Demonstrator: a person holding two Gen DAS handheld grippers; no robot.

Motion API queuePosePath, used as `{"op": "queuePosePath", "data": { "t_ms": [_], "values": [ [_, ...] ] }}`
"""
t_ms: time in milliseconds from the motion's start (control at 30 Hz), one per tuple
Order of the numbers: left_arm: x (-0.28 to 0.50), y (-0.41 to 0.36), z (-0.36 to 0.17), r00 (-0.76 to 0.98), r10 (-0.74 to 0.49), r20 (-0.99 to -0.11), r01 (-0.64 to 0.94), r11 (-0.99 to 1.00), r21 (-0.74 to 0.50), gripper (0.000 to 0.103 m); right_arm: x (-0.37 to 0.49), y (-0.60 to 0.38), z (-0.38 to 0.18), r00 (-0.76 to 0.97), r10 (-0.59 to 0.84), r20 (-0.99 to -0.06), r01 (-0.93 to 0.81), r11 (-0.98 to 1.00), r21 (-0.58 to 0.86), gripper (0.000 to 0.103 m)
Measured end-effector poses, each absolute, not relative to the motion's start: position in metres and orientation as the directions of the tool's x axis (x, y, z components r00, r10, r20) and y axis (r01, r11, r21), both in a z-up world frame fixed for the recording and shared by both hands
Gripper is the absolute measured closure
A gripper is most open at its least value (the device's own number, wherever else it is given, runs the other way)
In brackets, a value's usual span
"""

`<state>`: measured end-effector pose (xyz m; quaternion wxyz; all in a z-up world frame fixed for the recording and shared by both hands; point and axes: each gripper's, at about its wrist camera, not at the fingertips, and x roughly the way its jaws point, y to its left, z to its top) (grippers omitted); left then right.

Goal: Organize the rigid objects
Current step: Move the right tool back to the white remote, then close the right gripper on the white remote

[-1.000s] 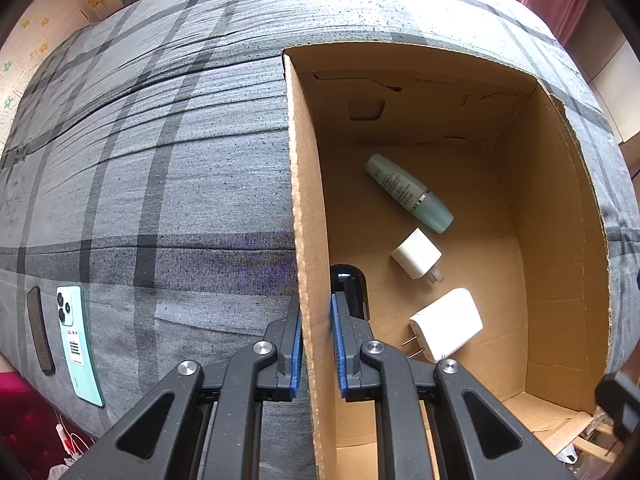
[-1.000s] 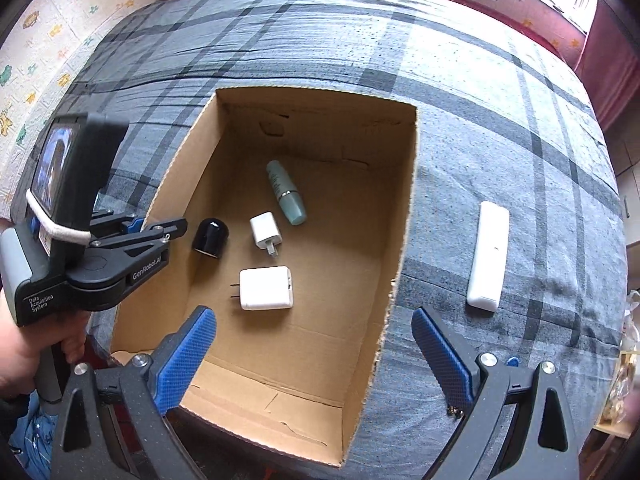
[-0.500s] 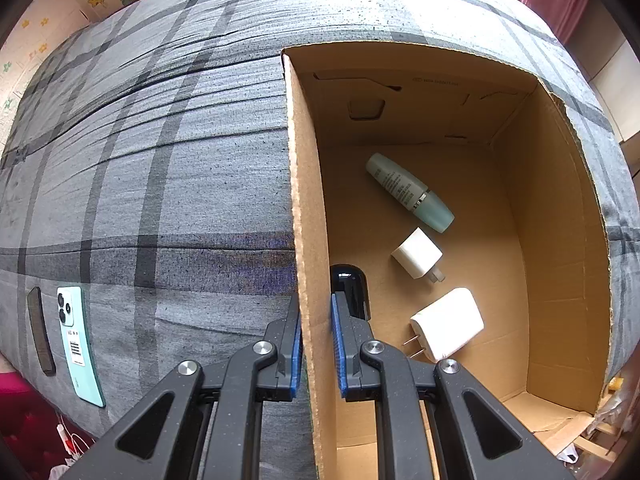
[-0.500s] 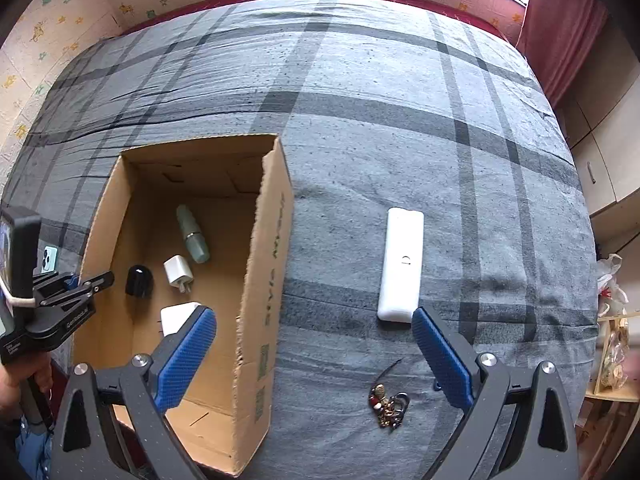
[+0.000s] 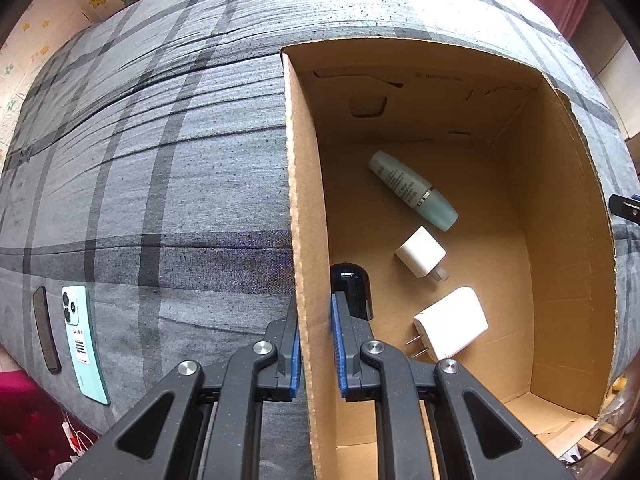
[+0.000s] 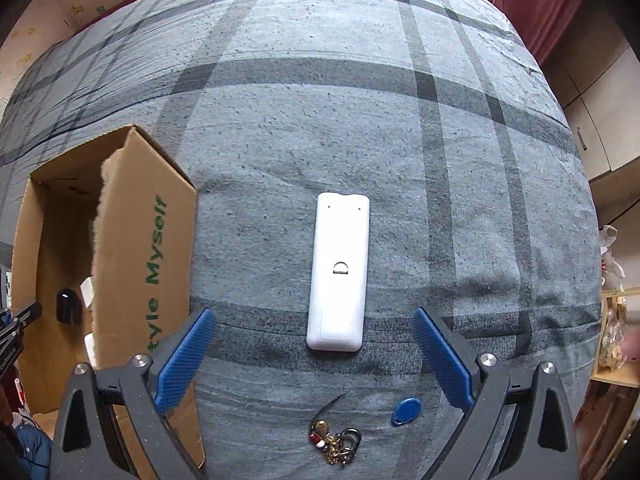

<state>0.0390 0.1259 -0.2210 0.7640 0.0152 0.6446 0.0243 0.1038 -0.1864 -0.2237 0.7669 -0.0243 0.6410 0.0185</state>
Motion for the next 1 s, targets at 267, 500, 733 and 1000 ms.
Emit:
{"op": "queuePosePath", "data": {
  "t_ms": [267,500,733,1000],
  "values": [
    [0.039,0.125,-0.221,0.165,0.067,-0.984,-0.031,0.998,0.063,0.089,0.124,-0.203,-0.271,0.117,0.008,-0.993,-0.025,1.0,0.005,0.003],
    [0.04,0.125,-0.221,0.161,0.07,-0.984,-0.053,0.997,0.062,0.089,0.136,-0.206,-0.301,0.085,-0.02,-0.996,-0.036,0.999,-0.024,0.003],
    [0.041,0.127,-0.222,0.158,0.07,-0.985,-0.062,0.996,0.061,0.089,0.138,-0.206,-0.315,0.062,-0.028,-0.998,-0.032,0.999,-0.03,0.022],
    [0.041,0.127,-0.223,0.155,0.069,-0.986,-0.072,0.996,0.058,0.089,0.134,-0.202,-0.312,0.066,-0.012,-0.998,-0.023,1.0,-0.013,0.053]
  ]
}}
